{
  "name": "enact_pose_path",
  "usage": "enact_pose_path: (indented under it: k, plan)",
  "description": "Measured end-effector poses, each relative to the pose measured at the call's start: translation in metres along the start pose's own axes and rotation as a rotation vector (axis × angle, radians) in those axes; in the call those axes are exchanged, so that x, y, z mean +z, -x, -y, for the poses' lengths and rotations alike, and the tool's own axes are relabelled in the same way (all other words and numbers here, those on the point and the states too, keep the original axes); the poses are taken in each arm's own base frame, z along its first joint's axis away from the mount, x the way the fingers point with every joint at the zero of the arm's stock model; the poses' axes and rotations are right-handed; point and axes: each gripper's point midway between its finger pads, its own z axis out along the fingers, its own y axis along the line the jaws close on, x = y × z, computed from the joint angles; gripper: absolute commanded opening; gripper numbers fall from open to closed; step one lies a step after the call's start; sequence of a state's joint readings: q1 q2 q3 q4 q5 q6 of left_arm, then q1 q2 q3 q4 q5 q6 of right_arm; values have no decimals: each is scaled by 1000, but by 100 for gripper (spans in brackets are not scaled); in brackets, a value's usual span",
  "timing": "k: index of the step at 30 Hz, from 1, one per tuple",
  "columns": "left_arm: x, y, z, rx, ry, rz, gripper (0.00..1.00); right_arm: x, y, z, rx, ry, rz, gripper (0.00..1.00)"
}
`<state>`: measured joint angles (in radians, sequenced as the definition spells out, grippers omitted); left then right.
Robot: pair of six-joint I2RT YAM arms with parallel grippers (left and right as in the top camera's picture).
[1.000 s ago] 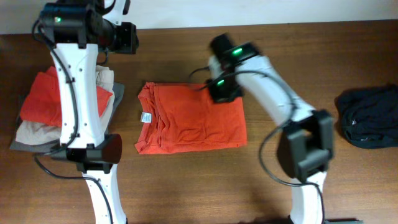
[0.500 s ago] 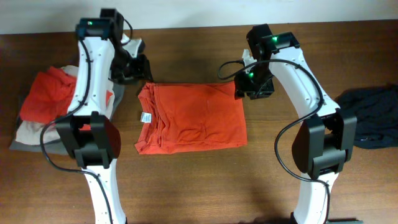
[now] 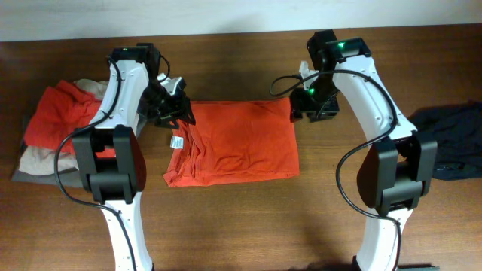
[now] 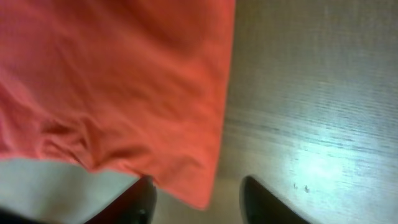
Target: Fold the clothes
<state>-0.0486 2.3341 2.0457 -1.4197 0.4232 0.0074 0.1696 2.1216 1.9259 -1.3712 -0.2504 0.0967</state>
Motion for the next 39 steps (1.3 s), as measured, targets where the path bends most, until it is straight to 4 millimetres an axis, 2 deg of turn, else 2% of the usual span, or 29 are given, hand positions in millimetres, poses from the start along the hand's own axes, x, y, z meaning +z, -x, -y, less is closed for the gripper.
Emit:
enact_pose_path:
  k: [1, 2, 7, 10, 12, 15, 18, 21, 27, 31, 32, 34, 35, 36, 38, 39]
  plan:
    - [0, 1, 1, 5, 0, 6, 51, 0, 3, -2, 0, 11, 13, 8]
    - [0, 3, 2, 11, 1, 14, 51, 2, 8, -4, -3, 20, 32, 4]
    - [-12, 10, 16, 60, 4, 76, 51, 25, 25, -15, 31, 48, 98, 4]
    - [-36, 10, 29, 98, 20, 140, 51, 52, 23, -27, 25, 58, 106, 4]
    - [-60, 9, 38, 124, 34, 201, 51, 72, 19, -35, 12, 56, 101, 4]
    - [-93, 4, 49, 156, 52, 286, 51, 96, 6, -34, 16, 32, 73, 4]
    - [-118, -2, 58, 182, 61, 351, 50, 108, -3, -19, 43, -22, 55, 4]
    - [-132, -7, 64, 196, 64, 388, 51, 112, -3, -2, 68, -60, 73, 4]
    - [-139, -11, 67, 203, 67, 405, 51, 103, 4, 38, 130, -132, 152, 4]
    - [-140, -10, 67, 203, 71, 408, 52, 92, 3, 81, 233, -156, 156, 4]
    - [-140, -10, 67, 204, 72, 410, 57, 89, 0, 95, 270, -159, 146, 4]
    - [-141, -7, 67, 205, 72, 421, 59, 85, -3, 107, 300, -151, 135, 6]
    - [-139, -7, 67, 197, 71, 419, 59, 84, -5, 110, 306, -141, 129, 13]
    - [-135, -8, 65, 176, 67, 408, 59, 83, -7, 111, 308, -123, 120, 28]
    - [-124, -9, 62, 141, 50, 388, 59, 81, -12, 108, 295, -85, 99, 69]
    - [-119, -8, 61, 129, 38, 380, 63, 78, -14, 105, 292, -69, 94, 91]
